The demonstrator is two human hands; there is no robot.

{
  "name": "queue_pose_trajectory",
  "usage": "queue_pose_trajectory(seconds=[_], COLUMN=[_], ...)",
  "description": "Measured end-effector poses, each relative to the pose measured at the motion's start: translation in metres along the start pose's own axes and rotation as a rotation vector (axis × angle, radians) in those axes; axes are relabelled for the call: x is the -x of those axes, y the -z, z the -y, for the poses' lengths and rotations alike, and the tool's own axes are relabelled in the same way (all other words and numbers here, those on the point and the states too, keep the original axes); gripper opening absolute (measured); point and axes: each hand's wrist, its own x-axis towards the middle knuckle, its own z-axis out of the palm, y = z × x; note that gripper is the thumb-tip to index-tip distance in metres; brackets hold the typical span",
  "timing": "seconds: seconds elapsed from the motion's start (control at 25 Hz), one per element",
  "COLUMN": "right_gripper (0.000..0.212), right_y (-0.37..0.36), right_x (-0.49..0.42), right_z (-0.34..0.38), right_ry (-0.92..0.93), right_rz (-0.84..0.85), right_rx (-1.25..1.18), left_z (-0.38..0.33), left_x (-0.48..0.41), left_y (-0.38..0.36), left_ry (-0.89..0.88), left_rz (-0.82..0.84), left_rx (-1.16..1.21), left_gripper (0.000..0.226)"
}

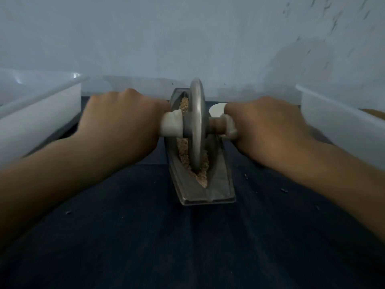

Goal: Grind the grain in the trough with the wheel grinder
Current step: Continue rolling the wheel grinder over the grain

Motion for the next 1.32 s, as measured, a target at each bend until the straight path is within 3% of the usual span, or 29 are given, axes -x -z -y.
queue_pose_trajectory(seconds=[0.08,0.16,0.28,0.36,0.48,0.64,0.72,0.88,1.08,1.16,1.32], right_gripper=[0.018,0.025,0.018,0.018,0.035,0.027,0.020,0.020,0.019,0.027,0.082], right_y=[-0.021,-0.028,-0.018,-0.006,0.027,0.010,-0.018,-0.052,-0.051,-0.037,-0.012], right_x=[-0.038,-0.072,-0.066,-0.027,0.015,-0.005,-0.038,-0.083,-0.076,-0.071,-0.039], right_z=[0.008,0.012,0.010,0.003,-0.002,0.004,0.007,0.004,0.002,0.006,0.010], right_ry=[-0.085,-0.139,-0.108,-0.040,0.020,-0.004,-0.050,-0.176,-0.117,-0.080,-0.217], right_rz=[0.055,0.155,0.247,0.200,0.036,0.109,0.098,0.130,0.082,0.080,-0.107], right_rx=[0.024,-0.019,-0.070,-0.083,-0.093,-0.032,-0.055,-0.091,-0.114,-0.084,-0.282], left_z=[-0.006,-0.003,-0.003,-0.005,0.000,-0.005,-0.007,-0.001,0.000,-0.001,-0.009], left_x=[-0.026,-0.052,-0.049,-0.020,0.013,0.008,-0.017,-0.065,-0.057,-0.046,-0.023], left_y=[-0.028,-0.036,-0.021,-0.006,0.027,0.006,-0.022,-0.048,-0.052,-0.049,-0.051], left_ry=[0.118,0.202,0.152,0.054,-0.036,0.062,0.129,0.177,0.182,0.228,0.454], left_rz=[0.048,0.139,0.186,0.094,-0.085,0.049,0.038,0.051,0.051,0.060,0.071], left_rx=[0.014,0.068,0.067,0.041,0.029,0.017,0.003,0.020,0.081,0.139,0.360], left_gripper=[0.008,0.008,0.011,0.010,0.023,0.022,0.006,0.011,0.005,0.004,0.006])
